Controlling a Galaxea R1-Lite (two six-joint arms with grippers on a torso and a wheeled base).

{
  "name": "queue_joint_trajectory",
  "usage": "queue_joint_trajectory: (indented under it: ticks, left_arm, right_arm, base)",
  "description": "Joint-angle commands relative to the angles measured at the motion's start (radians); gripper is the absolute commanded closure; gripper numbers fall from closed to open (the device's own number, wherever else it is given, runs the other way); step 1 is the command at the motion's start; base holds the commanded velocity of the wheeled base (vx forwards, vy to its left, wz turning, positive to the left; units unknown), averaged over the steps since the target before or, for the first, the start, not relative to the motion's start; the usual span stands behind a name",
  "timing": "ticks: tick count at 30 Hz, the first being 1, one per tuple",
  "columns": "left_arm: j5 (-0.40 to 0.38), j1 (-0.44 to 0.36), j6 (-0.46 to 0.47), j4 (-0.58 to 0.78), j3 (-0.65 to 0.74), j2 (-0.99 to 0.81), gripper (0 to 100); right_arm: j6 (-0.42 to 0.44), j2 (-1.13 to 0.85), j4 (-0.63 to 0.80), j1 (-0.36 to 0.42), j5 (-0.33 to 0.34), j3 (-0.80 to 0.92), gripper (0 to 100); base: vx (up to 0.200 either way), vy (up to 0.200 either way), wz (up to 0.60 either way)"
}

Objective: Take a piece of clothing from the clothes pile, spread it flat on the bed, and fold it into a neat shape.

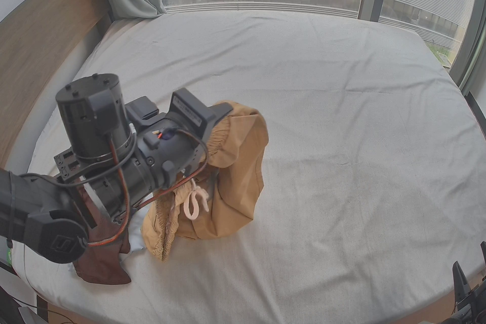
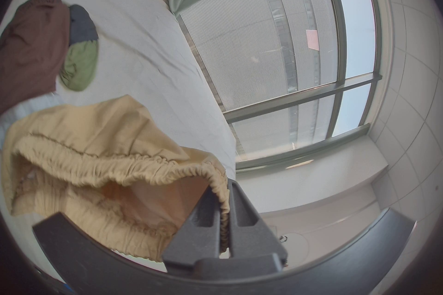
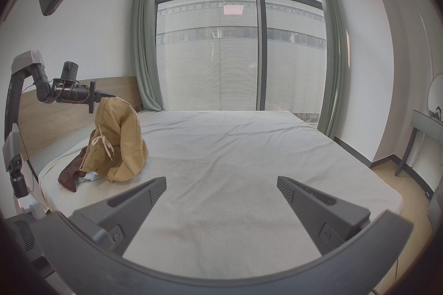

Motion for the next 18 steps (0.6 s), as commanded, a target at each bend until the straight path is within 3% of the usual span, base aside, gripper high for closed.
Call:
queue_joint_trajectory:
  ticks: [1, 10, 18]
  left_arm:
    - [-0.030, -0.089, -0.029, 0.044, -0.136, 0.104, 100]
    - [-0.009, -0.255, -0.107, 0.067, -0.436, 0.239, 100]
    - [0.131, -0.327, -0.175, 0.065, -0.653, 0.241, 100]
  right_arm:
    - [-0.001, -0.015, 0.000, 0.001, 0.000, 0.018, 0]
    - [-0.001, -0.015, 0.000, 0.002, 0.000, 0.018, 0]
    - [0.001, -0.015, 0.000, 0.001, 0.000, 0.018, 0]
  base:
    - [0.000, 0.000, 0.00]
    - [0.000, 0.000, 0.00]
    - [0.000, 0.000, 0.00]
